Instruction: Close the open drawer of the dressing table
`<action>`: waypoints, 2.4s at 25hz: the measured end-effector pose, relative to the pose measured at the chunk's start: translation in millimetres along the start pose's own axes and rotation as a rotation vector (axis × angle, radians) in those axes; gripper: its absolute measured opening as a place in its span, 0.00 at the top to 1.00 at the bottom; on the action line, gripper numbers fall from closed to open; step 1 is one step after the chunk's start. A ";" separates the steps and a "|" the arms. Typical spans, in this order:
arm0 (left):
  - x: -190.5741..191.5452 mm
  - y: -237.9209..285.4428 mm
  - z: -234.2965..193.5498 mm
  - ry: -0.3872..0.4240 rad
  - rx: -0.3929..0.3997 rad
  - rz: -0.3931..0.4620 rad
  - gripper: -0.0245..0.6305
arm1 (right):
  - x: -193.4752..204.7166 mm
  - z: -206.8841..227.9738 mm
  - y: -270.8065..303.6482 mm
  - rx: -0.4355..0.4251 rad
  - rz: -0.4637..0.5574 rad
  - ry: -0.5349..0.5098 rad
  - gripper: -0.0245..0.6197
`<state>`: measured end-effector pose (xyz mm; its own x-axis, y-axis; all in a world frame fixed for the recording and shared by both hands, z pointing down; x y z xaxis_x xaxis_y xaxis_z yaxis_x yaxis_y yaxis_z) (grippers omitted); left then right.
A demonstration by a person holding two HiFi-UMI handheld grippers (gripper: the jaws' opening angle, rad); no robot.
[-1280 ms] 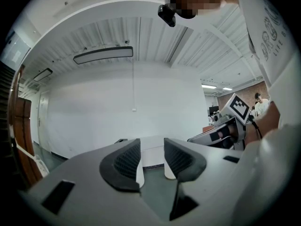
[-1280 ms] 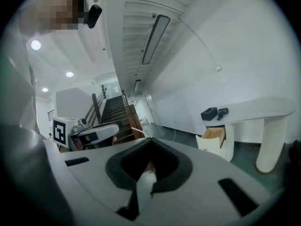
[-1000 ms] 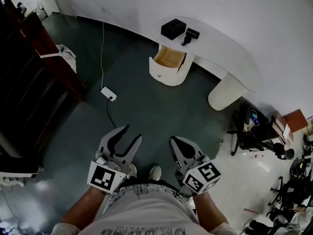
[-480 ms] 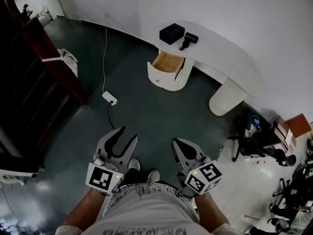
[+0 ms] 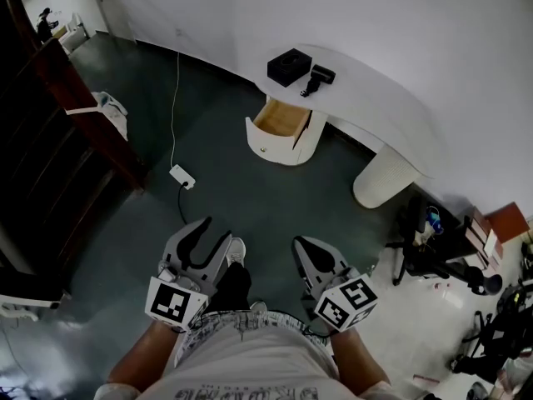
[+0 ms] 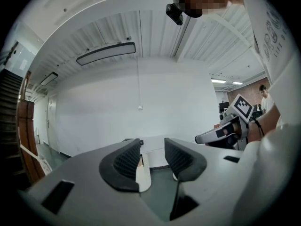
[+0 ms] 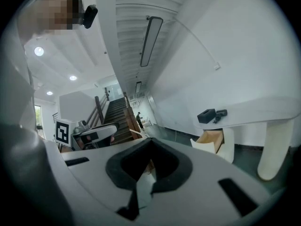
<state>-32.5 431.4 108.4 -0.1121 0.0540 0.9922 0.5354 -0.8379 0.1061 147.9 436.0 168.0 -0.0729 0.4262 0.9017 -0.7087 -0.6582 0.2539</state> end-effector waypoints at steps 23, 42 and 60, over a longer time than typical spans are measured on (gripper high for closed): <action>31.4 202.7 -178.9 -0.037 0.149 -0.068 0.69 | -74.0 123.2 215.0 0.094 -0.091 0.076 0.95; 87.4 311.7 -269.6 -0.087 0.211 -0.116 0.69 | -111.2 199.3 326.3 0.175 -0.144 0.059 0.95; 249.2 417.6 -256.7 -0.216 0.077 -0.255 0.69 | -76.4 324.1 427.0 -0.015 -0.331 0.018 0.95</action>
<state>-51.8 -44.5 383.3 -0.0747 0.3771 0.9232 0.5757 -0.7396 0.3487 78.3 -78.8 321.0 0.1511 0.6267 0.7645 -0.7060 -0.4729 0.5272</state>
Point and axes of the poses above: the fingertips, and each gripper's own axes: y forward along the fingers, z to its right, x out of its underside, the point moved 3 cm from there along -y, backward along the fingers, and after that the axes turned 5 degrees about -z, right-handed, at the moved point
